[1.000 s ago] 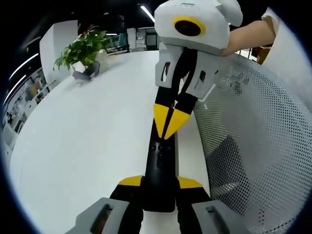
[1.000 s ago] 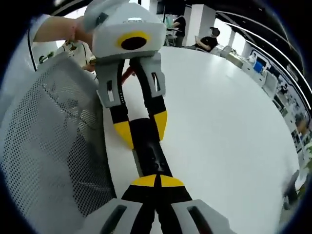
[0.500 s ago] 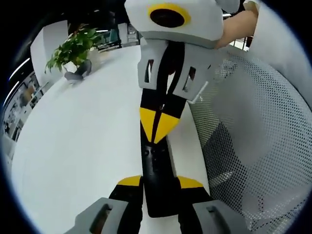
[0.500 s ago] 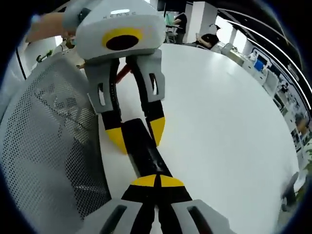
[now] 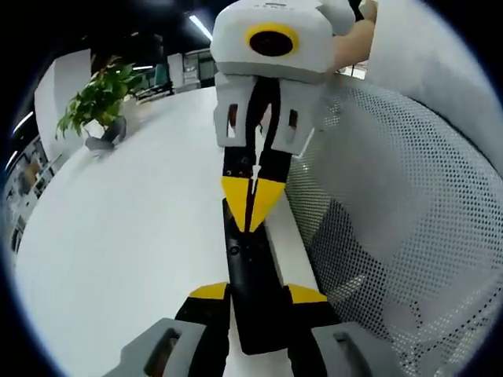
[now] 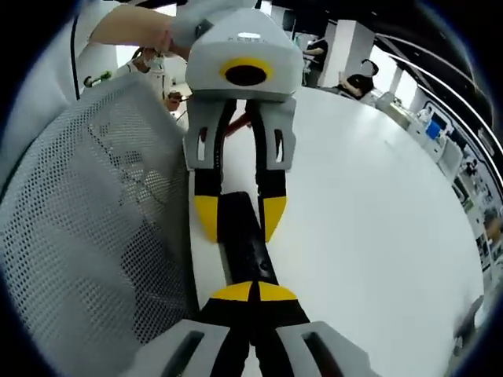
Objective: Press the specified remote control buttons in sequence, fully releasing each button before pressing the next.
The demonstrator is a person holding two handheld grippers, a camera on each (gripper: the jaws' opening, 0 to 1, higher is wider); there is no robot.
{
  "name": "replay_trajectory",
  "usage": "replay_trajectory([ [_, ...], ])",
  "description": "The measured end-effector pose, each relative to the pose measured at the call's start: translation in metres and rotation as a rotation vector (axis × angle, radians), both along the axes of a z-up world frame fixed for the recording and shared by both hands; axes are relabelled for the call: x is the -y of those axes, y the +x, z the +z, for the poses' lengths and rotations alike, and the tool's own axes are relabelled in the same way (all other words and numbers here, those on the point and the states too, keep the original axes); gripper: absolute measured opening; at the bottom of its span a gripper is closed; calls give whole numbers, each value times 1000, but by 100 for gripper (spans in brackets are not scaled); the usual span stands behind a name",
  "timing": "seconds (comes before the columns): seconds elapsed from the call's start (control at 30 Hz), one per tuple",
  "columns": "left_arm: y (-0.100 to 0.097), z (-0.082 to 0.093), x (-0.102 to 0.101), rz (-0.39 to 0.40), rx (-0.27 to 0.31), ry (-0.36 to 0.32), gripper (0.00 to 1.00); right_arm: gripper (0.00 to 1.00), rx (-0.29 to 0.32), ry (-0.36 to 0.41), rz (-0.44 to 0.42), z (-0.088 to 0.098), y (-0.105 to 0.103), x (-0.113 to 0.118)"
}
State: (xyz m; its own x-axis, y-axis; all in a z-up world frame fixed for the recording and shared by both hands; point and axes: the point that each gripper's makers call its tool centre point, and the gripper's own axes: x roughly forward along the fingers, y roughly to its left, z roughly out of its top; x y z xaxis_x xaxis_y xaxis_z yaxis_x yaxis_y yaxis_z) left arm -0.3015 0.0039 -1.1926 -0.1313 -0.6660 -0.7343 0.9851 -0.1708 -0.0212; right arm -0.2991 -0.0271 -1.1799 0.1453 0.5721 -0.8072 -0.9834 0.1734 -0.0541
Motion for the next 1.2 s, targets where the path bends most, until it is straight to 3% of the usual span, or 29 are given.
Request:
replay_trajectory([
  [0.1,-10,0,4,-82,-2,-9,24,0,9,21,28,5,-8,-7],
  [0.23,-6,-1,4,-56,-8,-11,24,0,3,-24,114,1,-25,-12],
  [0.33,-3,-1,5,-11,-8,-14,24,0,25,-49,134,-2,-30,-9],
  [0.53,3,-1,4,163,5,-40,25,0,55,-73,123,-4,-24,-6],
  [0.63,1,-1,3,191,3,-46,25,0,35,-44,108,-1,-23,-10],
  [0.8,2,-1,4,205,4,-41,25,0,48,-64,147,-6,-27,-14],
  [1.2,2,-3,5,208,1,-38,25,0,-22,-89,86,-6,-25,-12],
])
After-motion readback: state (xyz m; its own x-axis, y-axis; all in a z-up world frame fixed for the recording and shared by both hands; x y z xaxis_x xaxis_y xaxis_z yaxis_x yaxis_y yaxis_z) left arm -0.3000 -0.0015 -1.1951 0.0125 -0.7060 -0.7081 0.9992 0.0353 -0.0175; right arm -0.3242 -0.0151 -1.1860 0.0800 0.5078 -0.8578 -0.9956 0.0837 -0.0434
